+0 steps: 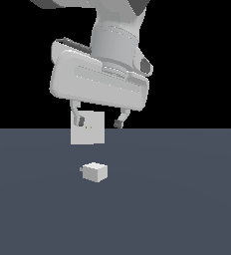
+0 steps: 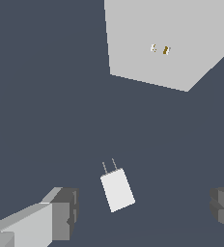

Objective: Plug the charger into the wall socket.

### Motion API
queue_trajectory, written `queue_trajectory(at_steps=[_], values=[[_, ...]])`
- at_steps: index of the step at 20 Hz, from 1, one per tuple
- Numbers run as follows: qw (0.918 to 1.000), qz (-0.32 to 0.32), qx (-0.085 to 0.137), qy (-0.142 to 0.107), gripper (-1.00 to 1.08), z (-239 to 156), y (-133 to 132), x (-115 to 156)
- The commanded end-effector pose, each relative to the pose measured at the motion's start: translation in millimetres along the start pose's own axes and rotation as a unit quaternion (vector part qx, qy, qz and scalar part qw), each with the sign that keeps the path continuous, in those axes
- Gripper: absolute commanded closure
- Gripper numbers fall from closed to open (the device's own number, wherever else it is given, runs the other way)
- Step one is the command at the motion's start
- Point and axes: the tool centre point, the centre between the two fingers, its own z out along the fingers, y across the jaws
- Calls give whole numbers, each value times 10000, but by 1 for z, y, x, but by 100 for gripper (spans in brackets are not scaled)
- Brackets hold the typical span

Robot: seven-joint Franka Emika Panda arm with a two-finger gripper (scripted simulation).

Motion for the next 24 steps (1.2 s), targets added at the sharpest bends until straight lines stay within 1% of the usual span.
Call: queue_trajectory(at_steps=[1,9,17,24], values=[[9998,-180,41,88,-92,4,-2,-2],[9963,-752,185,364,-92,18,-7,-9],[9888,-1309,331,633,-92,32,-12,-16],[9826,-1632,422,780,-92,41,-14,-20]])
